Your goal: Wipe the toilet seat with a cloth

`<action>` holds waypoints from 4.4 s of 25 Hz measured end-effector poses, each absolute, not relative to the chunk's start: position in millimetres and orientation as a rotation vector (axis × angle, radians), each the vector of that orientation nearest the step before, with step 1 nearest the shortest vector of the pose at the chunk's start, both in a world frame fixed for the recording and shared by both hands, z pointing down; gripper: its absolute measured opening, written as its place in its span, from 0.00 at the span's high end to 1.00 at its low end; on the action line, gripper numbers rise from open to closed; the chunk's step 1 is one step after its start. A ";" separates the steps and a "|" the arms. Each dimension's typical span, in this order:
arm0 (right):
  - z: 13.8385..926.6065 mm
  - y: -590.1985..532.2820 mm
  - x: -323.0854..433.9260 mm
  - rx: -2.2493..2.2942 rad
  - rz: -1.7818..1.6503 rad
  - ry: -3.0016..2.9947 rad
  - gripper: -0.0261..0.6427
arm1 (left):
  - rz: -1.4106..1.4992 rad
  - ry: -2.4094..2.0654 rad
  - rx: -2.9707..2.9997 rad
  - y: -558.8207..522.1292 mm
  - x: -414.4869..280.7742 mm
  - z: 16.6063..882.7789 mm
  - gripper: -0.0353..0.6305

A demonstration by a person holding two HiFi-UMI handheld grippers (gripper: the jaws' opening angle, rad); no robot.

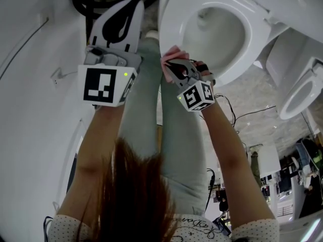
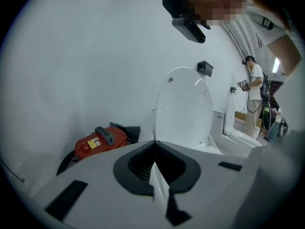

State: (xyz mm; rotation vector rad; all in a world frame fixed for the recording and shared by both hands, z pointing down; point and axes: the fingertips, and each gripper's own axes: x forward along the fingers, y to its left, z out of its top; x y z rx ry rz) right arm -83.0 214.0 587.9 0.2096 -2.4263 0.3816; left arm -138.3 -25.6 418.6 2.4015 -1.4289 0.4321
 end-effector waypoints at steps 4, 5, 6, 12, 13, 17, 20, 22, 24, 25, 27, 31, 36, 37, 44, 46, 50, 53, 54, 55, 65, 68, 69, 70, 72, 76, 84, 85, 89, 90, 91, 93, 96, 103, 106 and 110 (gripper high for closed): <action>587.8 208.1 -85.0 0.245 0.402 -2.438 0.91 | 0.436 -1.428 2.401 -27.8 -136.7 420.0 0.94; 587.9 206.2 -85.3 0.254 0.405 -2.442 0.91 | 0.437 -1.427 2.401 -28.5 -136.1 420.5 0.94; 587.8 204.2 -85.5 0.263 0.409 -2.445 0.91 | 0.438 -1.427 2.400 -29.2 -135.5 421.0 0.94; 587.0 189.3 -88.2 0.286 0.396 -2.464 0.91 | 0.437 -1.435 2.398 -35.3 -136.6 420.4 0.94; 586.7 186.3 -88.5 0.290 0.394 -2.465 0.91 | 0.437 -1.433 2.397 -35.8 -136.5 419.9 0.94; 585.8 172.7 -90.0 0.304 0.382 -2.472 0.91 | 0.437 -1.431 2.396 -37.6 -136.2 419.4 0.94; 585.4 162.1 -90.4 0.317 0.378 -2.474 0.91 | 0.441 -1.428 2.390 -38.8 -135.8 421.5 0.94; 585.5 156.1 -90.2 0.326 0.376 -2.474 0.91 | 0.442 -1.426 2.389 -39.8 -135.2 421.3 0.94; 585.1 150.2 -90.2 0.341 0.381 -2.472 0.91 | 0.443 -1.423 2.392 -41.1 -134.3 419.1 0.94; 584.7 147.5 -90.4 0.348 0.385 -2.471 0.91 | 0.443 -1.422 2.394 -41.8 -133.9 418.2 0.94; 584.6 143.9 -90.6 0.352 0.386 -2.470 0.91 | 0.444 -1.420 2.396 -43.3 -133.7 417.1 0.94; 584.3 139.2 -90.4 0.351 0.375 -2.472 0.91 | 0.447 -1.415 2.404 -46.3 -132.1 415.2 0.94; 584.3 129.4 -90.2 0.378 0.380 -2.470 0.91 | 0.452 -1.404 2.406 -50.0 -130.5 415.4 0.94; 584.3 127.0 -90.4 0.384 0.380 -2.471 0.91 | 0.453 -1.403 2.405 -51.0 -130.7 415.6 0.94; 584.0 103.8 -91.1 0.419 0.360 -2.480 0.91 | 0.467 -1.385 2.417 -60.7 -129.0 415.8 0.94; 583.4 93.3 -89.8 0.446 0.355 -2.484 0.91 | 0.473 -1.376 2.421 -62.6 -128.1 415.5 0.94; 583.2 76.8 -89.5 0.480 0.338 -2.487 0.91 | 0.471 -1.376 2.423 -66.1 -129.6 414.3 0.94; 582.5 69.7 -89.5 0.482 0.317 -2.489 0.91 | 0.471 -1.371 2.428 -67.8 -128.8 413.9 0.94; 582.1 67.7 -89.7 0.479 0.309 -2.490 0.91 | 0.471 -1.368 2.430 -68.4 -128.4 413.9 0.94; 581.7 65.5 -90.0 0.475 0.300 -2.492 0.91 | 0.472 -1.365 2.433 -69.1 -128.2 413.8 0.94; 578.5 42.4 -87.3 0.508 0.244 -2.492 0.91 | 0.479 -1.348 2.437 -67.7 -128.1 415.7 0.94; 577.3 32.8 -86.3 0.527 0.240 -2.492 0.91 | 0.478 -1.345 2.439 -68.1 -128.5 415.0 0.94; 577.0 29.7 -85.8 0.533 0.236 -2.489 0.91 | 0.478 -1.343 2.441 -68.5 -128.2 414.6 0.94; 576.8 26.8 -85.4 0.538 0.233 -2.487 0.91 | 0.477 -1.342 2.443 -69.1 -127.8 414.1 0.94; 576.7 22.5 -84.6 0.544 0.229 -2.484 0.91 | 0.473 -1.341 2.444 -70.3 -126.7 413.7 0.94; 576.2 15.8 -83.6 0.554 0.225 -2.482 0.91 | 0.475 -1.336 2.445 -73.5 -125.6 413.8 0.94; 574.7 10.9 -83.9 0.562 0.216 -2.471 0.91 | 0.463 -1.332 2.445 -76.7 -123.7 412.1 0.94; 575.0 9.2 -83.1 0.564 0.215 -2.469 0.91 | 0.463 -1.329 2.446 -77.6 -122.6 412.0 0.94; 575.9 -0.7 -80.2 0.589 0.230 -2.464 0.91 | 0.470 -1.323 2.450 -81.1 -120.3 412.9 0.94; 575.9 -2.9 -79.5 0.595 0.230 -2.463 0.91 | 0.467 -1.324 2.450 -81.9 -120.0 412.6 0.94; 575.5 -4.6 -78.9 0.600 0.227 -2.462 0.91 | 0.462 -1.327 2.450 -82.4 -119.7 411.8 0.94; 573.2 -7.3 -78.2 0.609 0.215 -2.459 0.91 | 0.453 -1.330 2.452 -82.6 -119.3 409.1 0.94; 572.1 -11.1 -77.0 0.627 0.200 -2.448 0.91 | 0.453 -1.335 2.454 -82.7 -120.6 408.1 0.94; 574.8 -25.0 -72.3 0.699 0.210 -2.412 0.91 | 0.465 -1.332 2.448 -82.4 -122.5 411.1 0.94; 573.0 -30.4 -69.8 0.728 0.182 -2.391 0.91 | 0.464 -1.328 2.450 -79.4 -121.2 411.1 0.94; 573.3 -37.1 -64.2 0.759 0.139 -2.357 0.91 | 0.466 -1.315 2.456 -75.2 -118.6 411.1 0.94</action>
